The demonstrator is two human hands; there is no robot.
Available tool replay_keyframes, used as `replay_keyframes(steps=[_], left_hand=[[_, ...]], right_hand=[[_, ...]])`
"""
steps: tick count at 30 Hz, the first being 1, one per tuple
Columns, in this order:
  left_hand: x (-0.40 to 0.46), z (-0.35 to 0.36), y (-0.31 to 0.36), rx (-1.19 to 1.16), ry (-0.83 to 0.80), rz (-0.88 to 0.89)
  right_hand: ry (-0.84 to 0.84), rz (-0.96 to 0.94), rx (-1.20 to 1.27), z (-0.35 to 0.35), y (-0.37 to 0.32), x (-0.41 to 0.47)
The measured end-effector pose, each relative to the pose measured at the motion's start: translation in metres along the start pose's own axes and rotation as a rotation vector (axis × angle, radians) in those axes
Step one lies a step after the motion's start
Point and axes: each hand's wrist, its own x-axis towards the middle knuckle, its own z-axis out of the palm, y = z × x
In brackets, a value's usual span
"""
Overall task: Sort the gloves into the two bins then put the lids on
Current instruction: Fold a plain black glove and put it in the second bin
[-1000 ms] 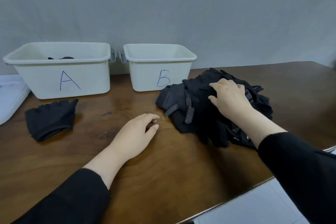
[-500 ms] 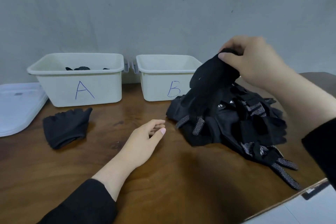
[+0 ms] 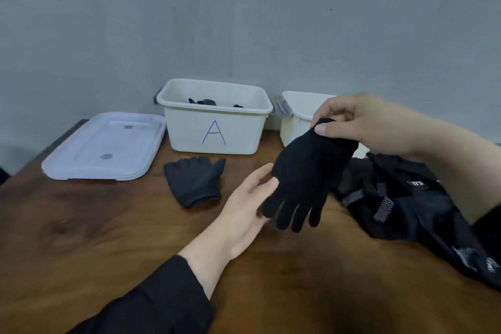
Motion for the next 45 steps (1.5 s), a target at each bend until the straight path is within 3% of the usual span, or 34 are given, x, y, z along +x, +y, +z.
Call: replay_keyframes(steps=[3,6,8,11,13,16,18,20,22,26,31,35,45], left_hand=[[-0.007,-0.018,0.015,0.038,0.181,0.118],[-0.015,-0.037,0.029,0.355,0.447,0.314],[-0.020,-0.049,0.034,0.545,0.480,0.426],[-0.023,-0.063,0.035,0.706,0.523,0.505],[-0.020,-0.068,0.032,0.830,0.560,0.513],[-0.017,-0.068,0.025,1.008,0.449,0.464],[-0.018,-0.063,0.019,1.128,0.307,0.434],[-0.018,-0.058,0.013,1.256,0.173,0.388],[-0.016,-0.052,0.007,1.418,0.077,0.310],[-0.013,-0.045,-0.003,1.709,0.016,0.190],[-0.013,-0.044,-0.003,1.697,-0.008,0.097],[-0.008,-0.043,-0.002,1.687,0.084,0.225],[-0.004,-0.052,-0.015,1.745,-0.004,0.372]], right_hand=[[0.082,0.011,0.066,0.022,-0.016,0.025],[0.329,0.118,0.322,0.036,-0.015,0.045],[0.464,0.239,0.545,0.052,-0.002,0.046],[0.428,0.459,0.669,0.098,0.032,0.024],[0.350,0.576,0.435,0.140,0.052,0.001],[0.365,0.577,-0.170,0.182,0.070,-0.028],[0.462,0.454,-0.267,0.189,0.075,-0.037],[0.513,0.224,-0.225,0.193,0.083,-0.039],[0.438,0.069,-0.191,0.196,0.091,-0.039],[0.360,-0.003,-0.177,0.199,0.098,-0.038],[0.327,-0.118,-0.230,0.199,0.094,-0.042],[0.290,-0.160,-0.210,0.194,0.097,-0.039],[0.192,-0.125,-0.033,0.183,0.107,-0.036]])
